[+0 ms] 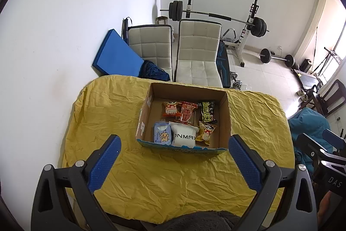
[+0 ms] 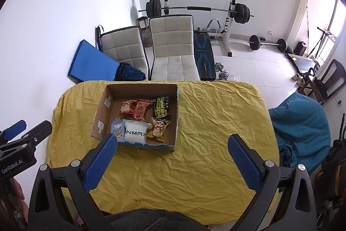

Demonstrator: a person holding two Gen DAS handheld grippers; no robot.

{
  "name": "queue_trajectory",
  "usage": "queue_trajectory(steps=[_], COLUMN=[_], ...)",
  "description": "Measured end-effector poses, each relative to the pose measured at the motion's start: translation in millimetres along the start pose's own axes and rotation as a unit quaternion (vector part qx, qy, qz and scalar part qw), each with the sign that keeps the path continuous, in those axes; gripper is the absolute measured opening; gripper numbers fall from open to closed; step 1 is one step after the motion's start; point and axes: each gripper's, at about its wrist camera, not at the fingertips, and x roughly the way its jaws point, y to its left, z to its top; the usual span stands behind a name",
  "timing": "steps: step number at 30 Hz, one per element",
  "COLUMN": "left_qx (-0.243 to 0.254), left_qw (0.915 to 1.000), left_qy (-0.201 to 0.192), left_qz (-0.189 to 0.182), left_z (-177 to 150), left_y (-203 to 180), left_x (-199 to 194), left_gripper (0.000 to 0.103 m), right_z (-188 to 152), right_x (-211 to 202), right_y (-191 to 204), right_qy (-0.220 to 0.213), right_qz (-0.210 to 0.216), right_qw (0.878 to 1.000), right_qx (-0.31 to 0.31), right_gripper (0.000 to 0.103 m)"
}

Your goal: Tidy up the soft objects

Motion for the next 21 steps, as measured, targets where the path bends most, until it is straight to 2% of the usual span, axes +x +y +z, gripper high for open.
queue_trajectory(steps=[21], left_qx=[0.008], left_qw=[0.9996], left_qy=[0.020], left_qz=[-0.015], left_z=[2.2], left_y=[0.1], left_x=[13.9], left_gripper=[0.102], right_z=[-0.9], right_x=[5.3], right_y=[-3.7], right_qy=[0.016], right_qz=[0.001], right_qw=[1.000], right_qx=[0.004], right_gripper=[0.103])
